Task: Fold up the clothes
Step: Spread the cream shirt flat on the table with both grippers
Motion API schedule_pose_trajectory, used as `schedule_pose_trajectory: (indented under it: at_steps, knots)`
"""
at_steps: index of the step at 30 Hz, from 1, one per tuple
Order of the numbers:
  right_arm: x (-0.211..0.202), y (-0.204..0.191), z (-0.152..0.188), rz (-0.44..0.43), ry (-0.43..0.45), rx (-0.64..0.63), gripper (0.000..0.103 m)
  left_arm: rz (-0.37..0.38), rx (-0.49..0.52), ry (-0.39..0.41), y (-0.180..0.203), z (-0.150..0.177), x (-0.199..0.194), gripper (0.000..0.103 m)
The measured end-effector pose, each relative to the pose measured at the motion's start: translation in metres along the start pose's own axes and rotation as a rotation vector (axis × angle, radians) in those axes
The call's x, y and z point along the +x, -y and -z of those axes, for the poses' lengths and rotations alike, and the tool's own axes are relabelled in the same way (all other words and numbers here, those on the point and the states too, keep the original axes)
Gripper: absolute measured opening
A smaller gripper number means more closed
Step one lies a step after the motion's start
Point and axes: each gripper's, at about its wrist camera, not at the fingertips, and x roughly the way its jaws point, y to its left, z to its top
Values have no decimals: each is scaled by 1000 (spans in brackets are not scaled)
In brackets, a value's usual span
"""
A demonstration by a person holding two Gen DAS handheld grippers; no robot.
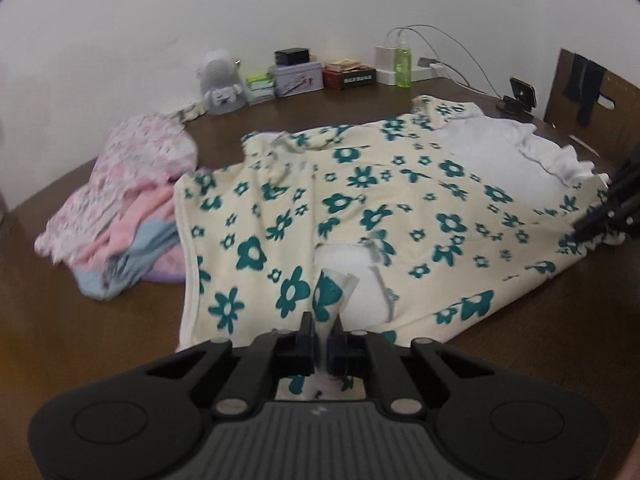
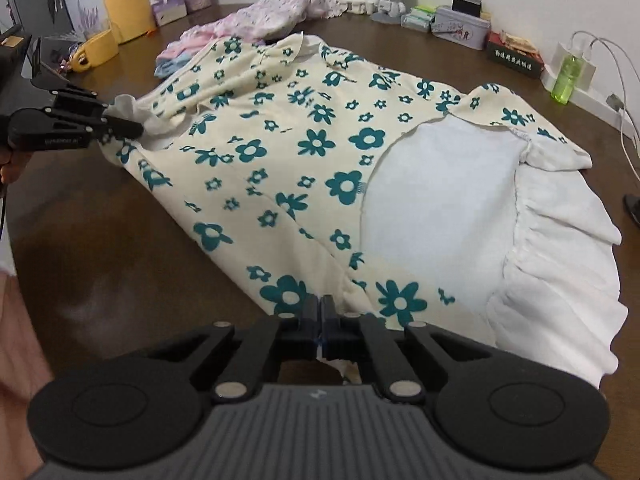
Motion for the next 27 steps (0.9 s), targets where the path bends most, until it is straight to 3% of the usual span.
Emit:
schedule_pose_trajectory:
  at_steps: [7,11,12,13,14,15,16,20,23,27]
  knots:
    - [-3,-13,6,7,-15,-56,3,-35,-26,-11,11,18,-7,5]
    - [-17,-15,-17,-59,78,37,16,-8,-17,33,9,11,-24,13]
    - [-19,-20,-29,-85,111,30,27,0,-14,55,8,8,-31,17]
    - [-19,-29,-40,-103,137,10,38,8,-12,80,6,4,-38,30]
    - [-15,-40,-51,-114,146,-18,41,6,-18,106,2,1,-45,38]
    - [-10,-51,-63,-126,153,-47,43,-1,-29,132,-4,-2,-52,56]
    - [-3,-61,-74,-133,152,-71,43,-19,-38,150,-10,-4,-56,67]
    - [39,-96,-112,-140,110,-105,43,-124,-68,126,-38,-5,-49,66]
    - [69,-112,-132,-145,55,-95,43,-133,-93,65,-59,-4,-32,60]
    - [96,-126,-148,-91,-12,-87,43,-73,-66,23,-71,0,-12,26]
